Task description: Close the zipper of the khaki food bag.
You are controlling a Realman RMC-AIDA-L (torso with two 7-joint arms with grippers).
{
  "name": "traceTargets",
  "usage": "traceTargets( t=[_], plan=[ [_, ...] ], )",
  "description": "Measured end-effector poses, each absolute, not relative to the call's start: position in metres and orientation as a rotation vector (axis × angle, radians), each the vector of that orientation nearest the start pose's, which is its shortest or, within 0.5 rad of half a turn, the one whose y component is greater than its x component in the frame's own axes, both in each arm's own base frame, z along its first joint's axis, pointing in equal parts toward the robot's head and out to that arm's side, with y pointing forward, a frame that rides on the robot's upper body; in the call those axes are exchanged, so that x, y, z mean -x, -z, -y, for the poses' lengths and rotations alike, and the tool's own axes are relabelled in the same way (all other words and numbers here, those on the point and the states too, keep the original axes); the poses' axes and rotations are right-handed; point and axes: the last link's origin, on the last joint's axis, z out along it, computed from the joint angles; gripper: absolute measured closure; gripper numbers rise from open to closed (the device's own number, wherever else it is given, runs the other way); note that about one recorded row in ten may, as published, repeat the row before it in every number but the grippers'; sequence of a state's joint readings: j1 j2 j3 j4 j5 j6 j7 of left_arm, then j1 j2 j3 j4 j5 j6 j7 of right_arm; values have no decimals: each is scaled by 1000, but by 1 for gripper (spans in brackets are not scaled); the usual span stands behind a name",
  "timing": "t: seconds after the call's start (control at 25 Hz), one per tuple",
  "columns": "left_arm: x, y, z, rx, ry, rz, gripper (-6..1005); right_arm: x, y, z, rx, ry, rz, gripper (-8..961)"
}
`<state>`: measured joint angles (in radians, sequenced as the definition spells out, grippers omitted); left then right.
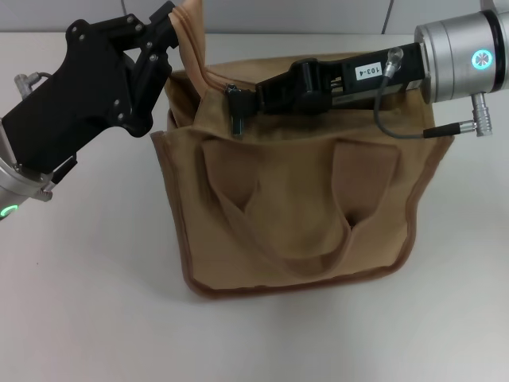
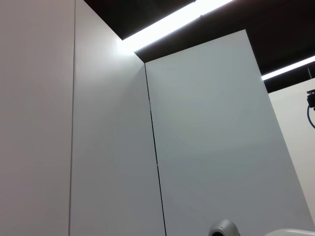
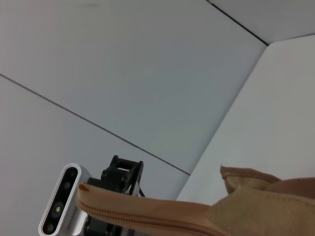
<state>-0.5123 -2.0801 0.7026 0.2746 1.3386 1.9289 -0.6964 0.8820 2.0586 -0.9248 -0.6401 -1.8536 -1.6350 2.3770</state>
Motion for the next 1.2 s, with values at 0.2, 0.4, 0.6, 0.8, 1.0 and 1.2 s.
traceTargets(
  t=[0.2,0.4,0.6,0.8,1.0,1.2],
  plan=[
    [222,-20,-292,2144,1517,-45,991,-112,16,-376,2938,-744,-1540,915],
    [223,-20,-292,2138,1517,-41,991,-113,16,-375,2937,-743,-1534,949],
    [224,-22,-293,2119,1517,-33,991,-118,13,-374,2927,-747,-1530,949],
    [225,-24,-295,2106,1513,-16,991,-126,6,-371,2907,-758,-1507,949],
    [227,-25,-296,2101,1502,-9,990,-134,-1,-369,2892,-775,-1502,949],
    [229,-26,-297,2090,1492,2,990,-143,-5,-364,2893,-775,-1505,949]
  ],
)
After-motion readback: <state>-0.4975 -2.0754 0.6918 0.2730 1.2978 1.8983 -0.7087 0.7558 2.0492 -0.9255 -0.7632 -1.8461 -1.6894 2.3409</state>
